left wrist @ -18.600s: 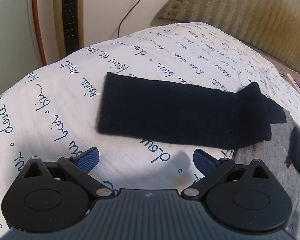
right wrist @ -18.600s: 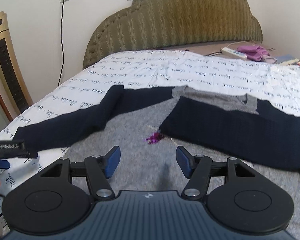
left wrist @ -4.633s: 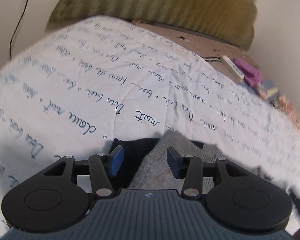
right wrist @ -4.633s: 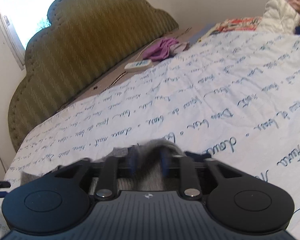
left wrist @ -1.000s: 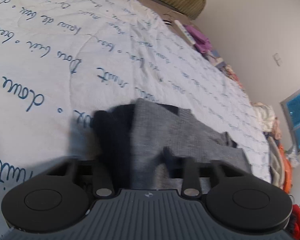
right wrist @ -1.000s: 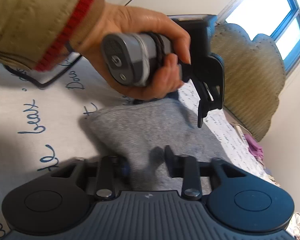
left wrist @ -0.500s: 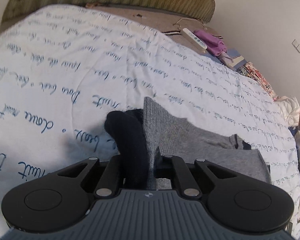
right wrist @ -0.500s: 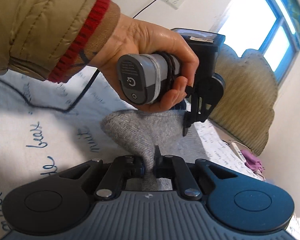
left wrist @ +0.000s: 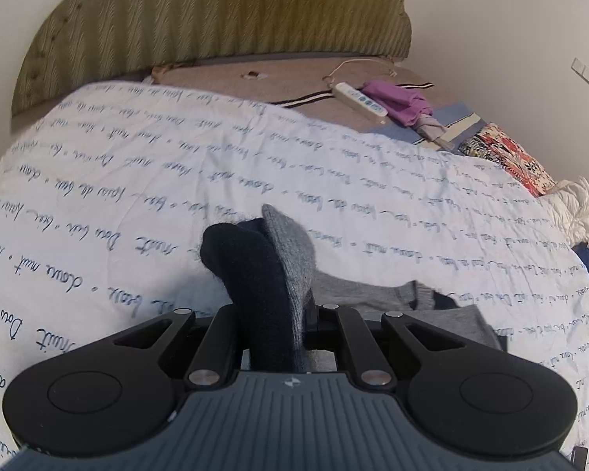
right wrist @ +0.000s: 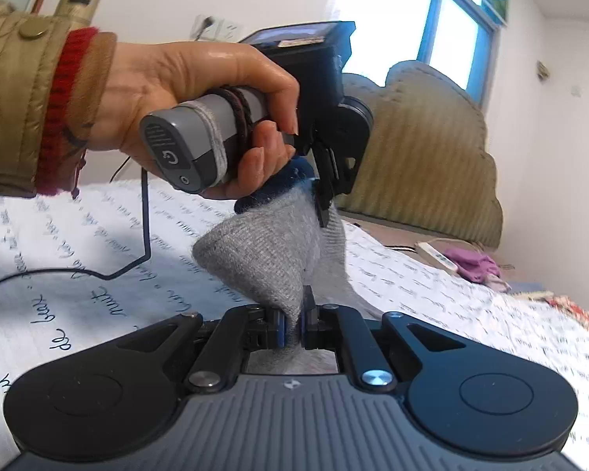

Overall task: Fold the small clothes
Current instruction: 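Lift the grasped edge and fold it lengthwise over the sweater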

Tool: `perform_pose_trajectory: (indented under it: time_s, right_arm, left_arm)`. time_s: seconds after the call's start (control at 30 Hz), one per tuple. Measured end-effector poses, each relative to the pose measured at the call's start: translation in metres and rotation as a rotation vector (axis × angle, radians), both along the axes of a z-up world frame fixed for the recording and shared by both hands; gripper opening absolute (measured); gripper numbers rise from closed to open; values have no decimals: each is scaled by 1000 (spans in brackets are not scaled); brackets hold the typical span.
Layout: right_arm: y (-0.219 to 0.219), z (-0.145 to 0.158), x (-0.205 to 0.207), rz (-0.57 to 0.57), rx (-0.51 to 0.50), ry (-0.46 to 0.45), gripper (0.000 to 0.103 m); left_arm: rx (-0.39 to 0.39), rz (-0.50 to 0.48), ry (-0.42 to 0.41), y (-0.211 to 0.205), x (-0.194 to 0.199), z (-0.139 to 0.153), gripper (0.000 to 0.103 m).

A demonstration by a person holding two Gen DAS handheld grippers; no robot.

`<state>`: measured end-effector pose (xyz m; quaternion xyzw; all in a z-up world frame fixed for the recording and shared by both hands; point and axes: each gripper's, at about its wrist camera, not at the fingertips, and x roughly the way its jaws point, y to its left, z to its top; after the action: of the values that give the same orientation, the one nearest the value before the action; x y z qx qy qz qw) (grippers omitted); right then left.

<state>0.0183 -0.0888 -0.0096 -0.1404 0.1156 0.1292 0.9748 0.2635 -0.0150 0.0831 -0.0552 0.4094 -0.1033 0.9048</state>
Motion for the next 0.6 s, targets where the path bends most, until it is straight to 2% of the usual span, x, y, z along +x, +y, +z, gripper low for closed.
perform_pose_trajectory:
  time_s: [0.3, 0.6]
  right_arm:
    - [-59, 9, -18, -60, 115, -7, 7]
    - [-117, 1, -23, -139, 241, 38, 7]
  left_arm:
    - [39, -72, -45, -78, -22, 17, 10]
    - [102, -162, -46, -158, -33, -1, 10]
